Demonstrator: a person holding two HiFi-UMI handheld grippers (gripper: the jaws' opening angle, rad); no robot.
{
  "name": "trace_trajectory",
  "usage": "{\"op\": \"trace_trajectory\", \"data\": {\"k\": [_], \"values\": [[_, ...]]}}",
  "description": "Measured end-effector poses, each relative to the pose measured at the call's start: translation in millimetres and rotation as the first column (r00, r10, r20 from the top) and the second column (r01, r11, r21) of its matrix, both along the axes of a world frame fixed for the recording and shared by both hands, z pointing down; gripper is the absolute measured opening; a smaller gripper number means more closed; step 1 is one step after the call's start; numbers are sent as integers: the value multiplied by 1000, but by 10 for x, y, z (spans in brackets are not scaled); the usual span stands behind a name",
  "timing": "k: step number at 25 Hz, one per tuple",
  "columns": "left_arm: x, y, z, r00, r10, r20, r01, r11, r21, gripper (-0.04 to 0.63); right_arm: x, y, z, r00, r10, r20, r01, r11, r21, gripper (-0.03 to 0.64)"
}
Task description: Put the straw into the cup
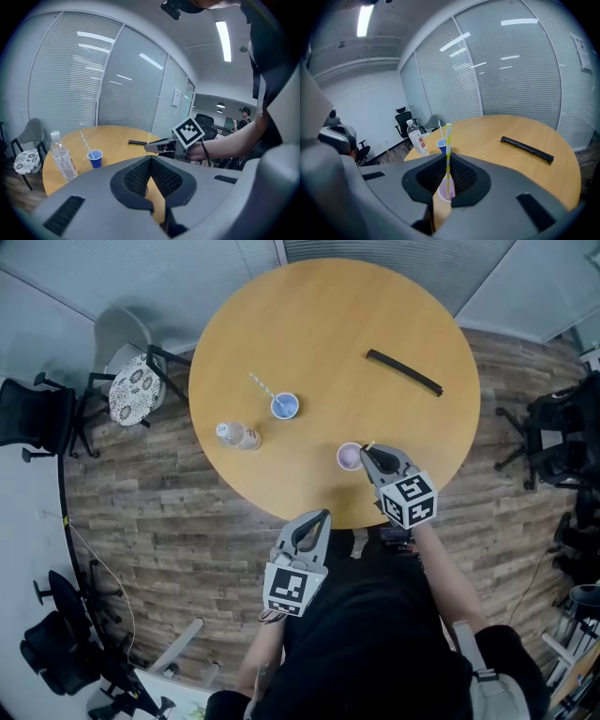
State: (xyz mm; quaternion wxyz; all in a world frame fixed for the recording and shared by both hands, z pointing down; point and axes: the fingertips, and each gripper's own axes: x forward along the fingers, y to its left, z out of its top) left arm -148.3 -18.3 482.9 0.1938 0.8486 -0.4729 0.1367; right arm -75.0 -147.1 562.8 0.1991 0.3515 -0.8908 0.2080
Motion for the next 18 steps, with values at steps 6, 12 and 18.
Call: {"op": "trace_trajectory", "data": {"k": [6,12,18], "values": [[-53,-14,-25,1000,-7,-2,7,1000,3,11,-26,-6,173,1000,20,-4,-20,998,-52,32],[-62,-35,-40,1000,-1,-2,1,1000,3,11,-13,24,354,999,40,-16,-42,994,-105,34],[-46,-63,-44,1000,1,-7,0,1000,5,11,32,50,514,998,64,-19,-67,984,-168,34]]}}
